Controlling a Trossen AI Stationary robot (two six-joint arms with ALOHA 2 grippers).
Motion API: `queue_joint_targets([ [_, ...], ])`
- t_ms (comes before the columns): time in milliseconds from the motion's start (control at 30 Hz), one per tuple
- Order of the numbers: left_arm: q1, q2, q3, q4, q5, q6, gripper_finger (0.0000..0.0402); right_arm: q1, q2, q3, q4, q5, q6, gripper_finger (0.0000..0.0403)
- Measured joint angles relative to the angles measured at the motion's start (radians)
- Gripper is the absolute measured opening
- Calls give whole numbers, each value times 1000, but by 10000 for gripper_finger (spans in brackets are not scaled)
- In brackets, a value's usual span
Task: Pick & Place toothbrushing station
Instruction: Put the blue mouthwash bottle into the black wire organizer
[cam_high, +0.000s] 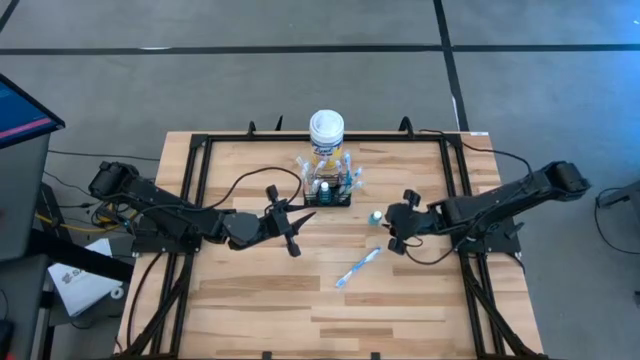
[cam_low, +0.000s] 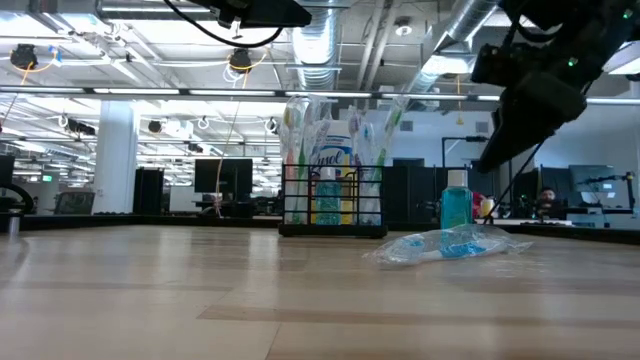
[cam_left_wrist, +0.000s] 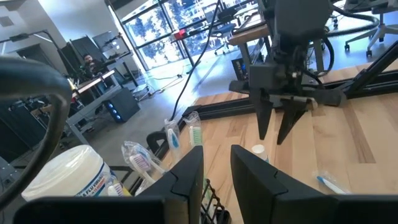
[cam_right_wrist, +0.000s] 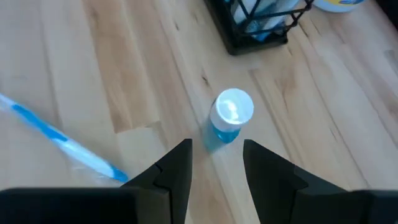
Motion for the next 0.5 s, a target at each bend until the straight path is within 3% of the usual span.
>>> queue_joint_targets([
  [367,0,0,0,0,0,0,76,10,124,0,19,47,19,134],
  [500,0,0,0,0,0,0,76,10,141,-31,99,70,4,134],
])
